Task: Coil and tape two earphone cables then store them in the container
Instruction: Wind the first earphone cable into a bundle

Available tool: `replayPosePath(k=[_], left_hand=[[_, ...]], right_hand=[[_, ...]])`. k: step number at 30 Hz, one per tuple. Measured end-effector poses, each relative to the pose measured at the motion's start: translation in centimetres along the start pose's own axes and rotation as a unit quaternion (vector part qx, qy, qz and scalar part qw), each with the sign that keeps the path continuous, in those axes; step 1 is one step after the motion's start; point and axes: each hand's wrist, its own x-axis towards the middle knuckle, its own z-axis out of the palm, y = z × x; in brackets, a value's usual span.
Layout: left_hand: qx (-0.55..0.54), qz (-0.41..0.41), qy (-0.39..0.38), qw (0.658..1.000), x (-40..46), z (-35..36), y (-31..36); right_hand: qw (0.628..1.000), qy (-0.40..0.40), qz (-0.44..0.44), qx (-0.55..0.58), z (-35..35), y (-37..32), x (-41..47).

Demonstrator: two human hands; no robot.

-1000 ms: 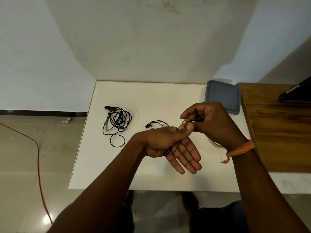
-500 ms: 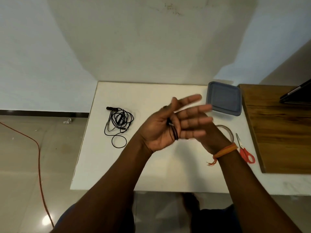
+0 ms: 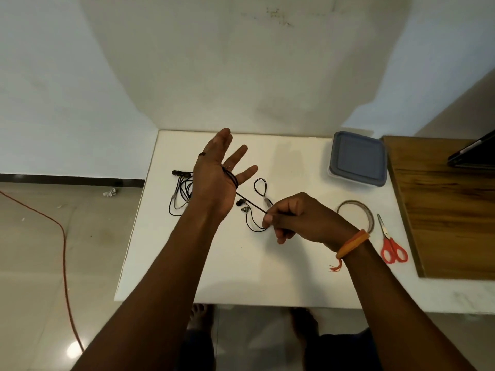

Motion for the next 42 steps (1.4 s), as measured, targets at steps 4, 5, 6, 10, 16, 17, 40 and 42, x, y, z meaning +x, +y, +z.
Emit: replayPosePath(k=[4, 5, 6, 10, 16, 17, 40, 42], left_hand=[[0.179, 0.048, 0.010, 0.983, -0.3, 0.6, -1.1], [0.220, 0.054, 0.000, 0.974, -0.5, 0.7, -1.4], [0.257, 0.053, -0.016, 0.965, -0.7, 0.9, -1.7], [0.412, -0.029, -0.122, 0.903, -1.8, 1.3, -2.7], [0.490, -0.157, -0.242, 0.823, -2.8, 1.6, -3.1], [0.473, -0.185, -0.259, 0.821, -3.0, 1.8, -2.9], [0.305, -0.432, -0.461, 0.712, -3.7, 2.1, -2.7], [0.305, -0.420, -0.436, 0.735, -3.7, 2.0, -3.0]], right_hand=[[1.000, -0.003, -0.003, -0.004, -1.0, -0.9, -0.6], [1.000, 0.008, -0.015, -0.004, -1.3, -1.2, -0.8], [0.999, 0.028, -0.032, -0.007, -1.5, -1.6, -1.1], [0.985, 0.115, -0.123, -0.036, -1.7, -2.2, -1.6], [0.968, 0.167, -0.171, -0.070, -2.3, -1.6, -1.7], [0.967, 0.181, -0.170, -0.061, -2.6, -1.4, -1.7], [0.965, 0.165, -0.186, 0.087, -3.2, -1.0, -1.4], [0.963, 0.177, -0.188, 0.082, -3.2, -1.0, -1.4]])
